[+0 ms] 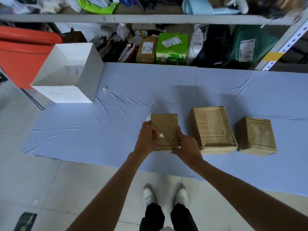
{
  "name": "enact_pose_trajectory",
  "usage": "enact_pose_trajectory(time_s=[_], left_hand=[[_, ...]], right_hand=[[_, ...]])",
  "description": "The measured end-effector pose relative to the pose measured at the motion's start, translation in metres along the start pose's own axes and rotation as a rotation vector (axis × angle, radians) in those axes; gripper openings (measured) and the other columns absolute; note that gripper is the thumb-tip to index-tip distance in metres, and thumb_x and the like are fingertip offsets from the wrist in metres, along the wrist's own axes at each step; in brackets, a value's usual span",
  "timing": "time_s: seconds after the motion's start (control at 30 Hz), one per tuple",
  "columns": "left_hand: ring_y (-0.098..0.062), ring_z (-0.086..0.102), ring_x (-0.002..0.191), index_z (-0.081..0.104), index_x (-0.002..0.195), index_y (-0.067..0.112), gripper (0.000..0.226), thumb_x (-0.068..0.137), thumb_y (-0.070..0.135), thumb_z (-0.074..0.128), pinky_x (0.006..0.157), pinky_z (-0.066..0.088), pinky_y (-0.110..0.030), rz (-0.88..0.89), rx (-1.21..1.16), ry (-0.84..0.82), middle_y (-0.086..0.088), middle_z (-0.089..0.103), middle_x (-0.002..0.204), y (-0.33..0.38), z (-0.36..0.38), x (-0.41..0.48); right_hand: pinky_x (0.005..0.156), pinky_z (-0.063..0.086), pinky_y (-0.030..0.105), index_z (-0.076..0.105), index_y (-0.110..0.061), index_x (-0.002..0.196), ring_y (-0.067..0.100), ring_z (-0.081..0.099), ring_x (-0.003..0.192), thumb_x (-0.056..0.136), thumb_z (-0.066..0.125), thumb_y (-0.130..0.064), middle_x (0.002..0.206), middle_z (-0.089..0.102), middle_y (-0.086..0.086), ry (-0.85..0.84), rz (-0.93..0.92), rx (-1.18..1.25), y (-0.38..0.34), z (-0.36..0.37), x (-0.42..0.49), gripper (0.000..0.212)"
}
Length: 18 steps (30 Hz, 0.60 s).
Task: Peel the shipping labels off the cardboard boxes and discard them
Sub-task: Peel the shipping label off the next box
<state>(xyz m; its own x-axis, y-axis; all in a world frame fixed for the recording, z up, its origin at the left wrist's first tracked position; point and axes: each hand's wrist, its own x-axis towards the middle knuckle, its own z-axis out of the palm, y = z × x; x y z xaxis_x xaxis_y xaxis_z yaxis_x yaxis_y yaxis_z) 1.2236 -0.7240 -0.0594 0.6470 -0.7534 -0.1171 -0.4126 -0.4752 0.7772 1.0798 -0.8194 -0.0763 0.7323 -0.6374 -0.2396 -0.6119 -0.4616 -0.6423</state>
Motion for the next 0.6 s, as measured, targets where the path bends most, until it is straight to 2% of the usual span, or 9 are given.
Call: enact_pose_trajectory(time_s=[0.17,0.3,0.4,0.6], left_hand=[[-0.024,0.056,0.103,0.054,0.083,0.004,0.010,0.089,0.010,0.059,0.076,0.039,-0.011,0.008,-0.011,-0.011,-0.012,0.050,0.123,0.0015,-0.0032,-0.0013],[-0.024,0.056,0.103,0.053,0.081,0.007,0.010,0.088,0.010,0.060,0.081,0.042,-0.019,0.002,-0.008,-0.012,-0.014,0.051,0.124,0.0030,-0.0055,-0.0012],[-0.025,0.056,0.105,0.053,0.080,0.008,0.010,0.088,0.010,0.060,0.081,0.041,-0.018,0.004,-0.005,-0.017,-0.014,0.051,0.123,0.0031,-0.0062,-0.0004],[-0.012,0.051,0.098,0.053,0.079,0.010,0.012,0.088,0.010,0.060,0.070,0.036,0.000,-0.015,-0.031,-0.001,-0.013,0.051,0.122,0.0032,-0.0060,-0.0005]], right_hand=[[0.087,0.056,0.040,0.012,-0.021,0.150,0.024,0.066,0.100,0.068,0.084,-0.019,0.110,0.067,0.004,0.007,-0.009,-0.009,0.0018,-0.0002,0.0014,0.109],[0.088,0.056,0.038,0.015,-0.020,0.150,0.023,0.066,0.099,0.069,0.083,-0.017,0.110,0.068,0.004,0.007,-0.021,0.000,0.0004,-0.0015,0.0017,0.106],[0.087,0.056,0.038,0.016,-0.021,0.150,0.022,0.067,0.099,0.069,0.083,-0.017,0.110,0.068,0.003,0.004,-0.021,0.018,0.0003,-0.0015,0.0018,0.105],[0.087,0.056,0.038,0.014,-0.021,0.150,0.023,0.066,0.101,0.068,0.084,-0.018,0.113,0.067,0.004,-0.001,-0.009,-0.002,0.0003,-0.0013,0.0029,0.108]])
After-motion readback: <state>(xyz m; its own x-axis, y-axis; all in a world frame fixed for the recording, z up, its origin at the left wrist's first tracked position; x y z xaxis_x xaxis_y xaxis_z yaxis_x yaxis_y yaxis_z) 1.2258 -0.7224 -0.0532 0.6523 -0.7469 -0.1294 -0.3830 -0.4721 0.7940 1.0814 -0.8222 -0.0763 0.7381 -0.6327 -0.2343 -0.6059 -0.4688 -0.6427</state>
